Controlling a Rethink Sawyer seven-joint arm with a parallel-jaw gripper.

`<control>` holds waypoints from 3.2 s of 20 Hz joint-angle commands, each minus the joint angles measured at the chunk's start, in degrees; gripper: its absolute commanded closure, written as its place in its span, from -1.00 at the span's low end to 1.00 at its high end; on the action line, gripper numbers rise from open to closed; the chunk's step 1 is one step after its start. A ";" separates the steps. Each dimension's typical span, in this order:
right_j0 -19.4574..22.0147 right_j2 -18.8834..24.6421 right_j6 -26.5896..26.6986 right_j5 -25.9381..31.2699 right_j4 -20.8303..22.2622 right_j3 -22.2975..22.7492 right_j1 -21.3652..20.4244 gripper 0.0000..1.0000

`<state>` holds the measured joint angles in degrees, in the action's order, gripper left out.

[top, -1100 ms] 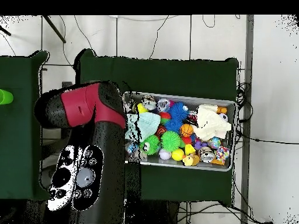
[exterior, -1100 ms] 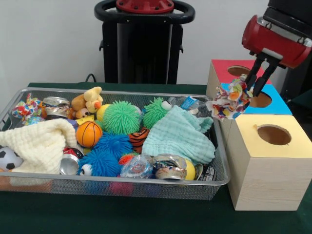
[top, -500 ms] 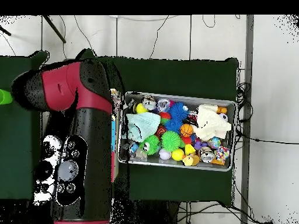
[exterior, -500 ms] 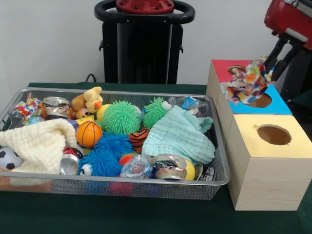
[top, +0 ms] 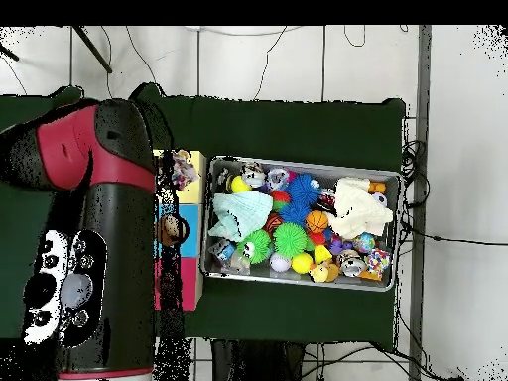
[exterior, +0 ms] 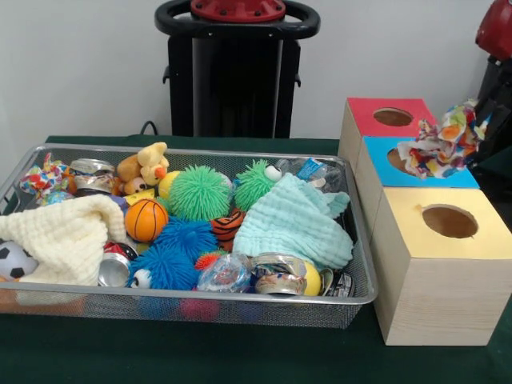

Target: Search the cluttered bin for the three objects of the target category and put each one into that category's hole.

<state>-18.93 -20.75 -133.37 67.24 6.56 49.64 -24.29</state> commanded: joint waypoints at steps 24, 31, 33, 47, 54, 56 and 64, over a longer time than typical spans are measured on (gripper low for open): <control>2.07 3.42 -19.00 -32.18 -3.37 22.99 4.91 1.00; 3.98 5.18 -13.39 -33.72 -4.10 27.96 1.26 1.00; 4.55 5.79 -11.84 -36.22 -3.17 29.30 0.99 1.00; -0.84 0.86 -14.81 -34.79 -0.82 26.54 4.81 1.00; -2.30 -0.54 -15.70 -32.25 -2.18 24.61 5.90 1.00; -2.45 -0.62 -15.57 -32.14 -2.43 24.57 5.92 1.00; -2.95 -0.77 -16.54 -33.89 -3.09 24.84 6.68 1.00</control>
<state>-22.66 -24.12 -142.39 32.28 3.70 69.58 -21.85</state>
